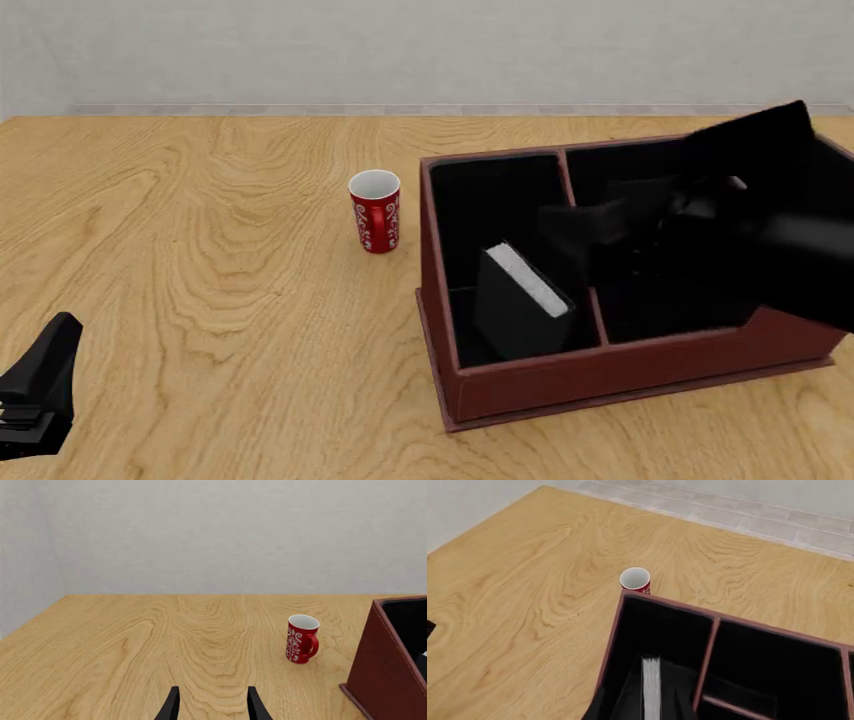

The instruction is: Pick up the book and place it in the left compartment of the caddy.

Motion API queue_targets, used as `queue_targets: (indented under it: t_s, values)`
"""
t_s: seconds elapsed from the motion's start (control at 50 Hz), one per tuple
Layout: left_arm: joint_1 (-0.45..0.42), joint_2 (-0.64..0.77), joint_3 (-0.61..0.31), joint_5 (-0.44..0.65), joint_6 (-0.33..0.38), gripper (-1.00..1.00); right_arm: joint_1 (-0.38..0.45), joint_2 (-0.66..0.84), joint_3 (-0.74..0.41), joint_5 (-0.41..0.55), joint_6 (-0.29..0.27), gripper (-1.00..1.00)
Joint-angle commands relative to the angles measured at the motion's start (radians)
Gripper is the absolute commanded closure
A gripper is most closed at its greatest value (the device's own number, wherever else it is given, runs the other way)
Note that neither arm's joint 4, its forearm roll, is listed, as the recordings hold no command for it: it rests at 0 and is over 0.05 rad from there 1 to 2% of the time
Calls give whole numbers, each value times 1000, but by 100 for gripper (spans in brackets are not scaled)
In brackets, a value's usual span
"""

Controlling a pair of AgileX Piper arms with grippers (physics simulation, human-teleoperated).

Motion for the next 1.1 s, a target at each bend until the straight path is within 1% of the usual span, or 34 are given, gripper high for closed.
queue_targets:
  t_s: [0.02, 0.24, 0.52, 0.62, 0.66, 0.74, 0.82, 0.88, 0.92, 1.0, 1.1]
  values:
    - [0, 0, 0, 0, 0, -100, 2, -73, -41, 56, -2, -100]
    - [0, 0, 0, 0, 0, -100, 2, -155, -54, 102, 2, -100]
    - [0, 0, 0, 0, 0, -100, 11, -320, -33, 169, 39, -100]
    - [0, 0, 0, 0, 0, -100, 16, -396, -23, 199, 51, -100]
    - [0, 0, 0, 0, 0, -100, 21, -428, -19, 214, 65, -100]
    - [0, 0, 0, 0, 0, -100, 22, -477, -10, 232, 68, -100]
    - [0, 0, 0, 0, 0, -100, 32, -552, -7, 259, 90, -100]
    - [0, 0, 0, 0, 0, -100, 31, -584, -9, 274, 91, -100]
    - [0, 0, 0, 0, 0, -100, 40, -616, -6, 292, 109, -100]
    - [0, 0, 0, 0, 0, -100, 34, -679, 7, 321, 121, -100]
    - [0, 0, 0, 0, 0, -100, 33, -766, -15, 376, 124, -100]
